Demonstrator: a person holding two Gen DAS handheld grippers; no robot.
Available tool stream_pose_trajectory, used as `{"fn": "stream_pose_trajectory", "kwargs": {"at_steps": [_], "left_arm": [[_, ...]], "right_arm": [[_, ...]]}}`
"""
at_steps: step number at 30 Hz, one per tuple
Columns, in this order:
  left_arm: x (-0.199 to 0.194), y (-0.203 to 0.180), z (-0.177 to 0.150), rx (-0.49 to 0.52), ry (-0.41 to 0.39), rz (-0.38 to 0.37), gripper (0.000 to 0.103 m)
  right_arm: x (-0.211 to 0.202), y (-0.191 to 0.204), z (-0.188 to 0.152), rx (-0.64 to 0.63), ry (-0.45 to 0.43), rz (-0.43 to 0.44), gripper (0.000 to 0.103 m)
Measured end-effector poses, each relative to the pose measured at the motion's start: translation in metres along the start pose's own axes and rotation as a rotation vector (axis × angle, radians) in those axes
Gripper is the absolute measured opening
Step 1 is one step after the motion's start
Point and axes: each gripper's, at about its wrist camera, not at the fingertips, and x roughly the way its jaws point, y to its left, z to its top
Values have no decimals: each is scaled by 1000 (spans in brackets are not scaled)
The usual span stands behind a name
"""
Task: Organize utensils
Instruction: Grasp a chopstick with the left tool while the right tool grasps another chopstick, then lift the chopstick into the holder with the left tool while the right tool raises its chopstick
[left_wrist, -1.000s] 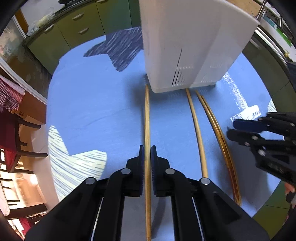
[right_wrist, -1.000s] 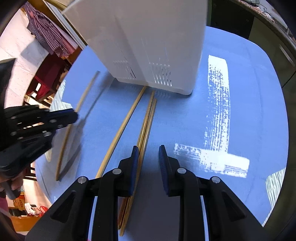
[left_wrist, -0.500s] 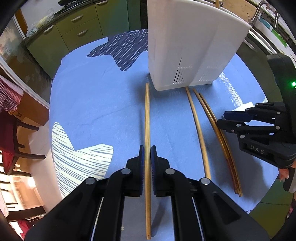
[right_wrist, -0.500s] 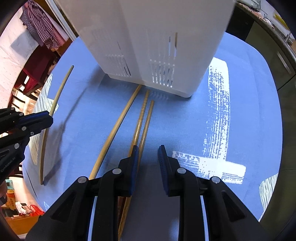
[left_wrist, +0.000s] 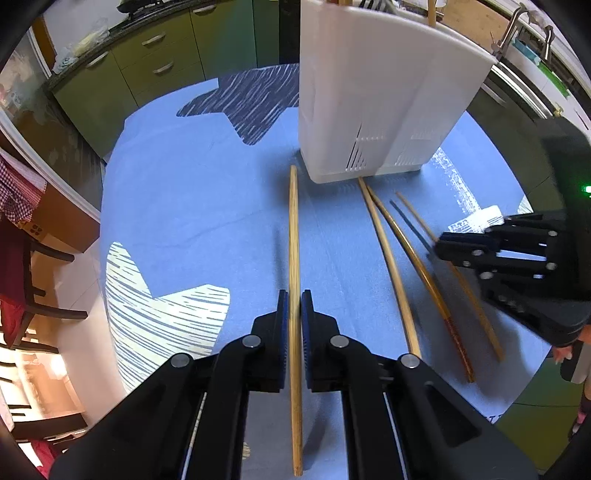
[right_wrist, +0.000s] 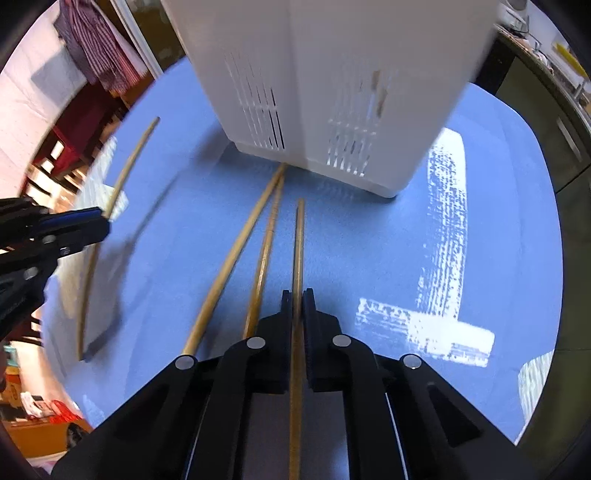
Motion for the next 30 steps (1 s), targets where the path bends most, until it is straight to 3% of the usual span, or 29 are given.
{"fn": "stream_pose_trajectory", "kwargs": {"at_steps": [16, 30], "left_arm": [[-44, -2, -13, 17, -93, -28, 7], [-94, -15, -14, 52, -221, -54, 7]], "right_arm": [[-117, -37, -59, 104, -306, 167, 7], [-151, -31, -62, 107, -416, 167, 7]]}}
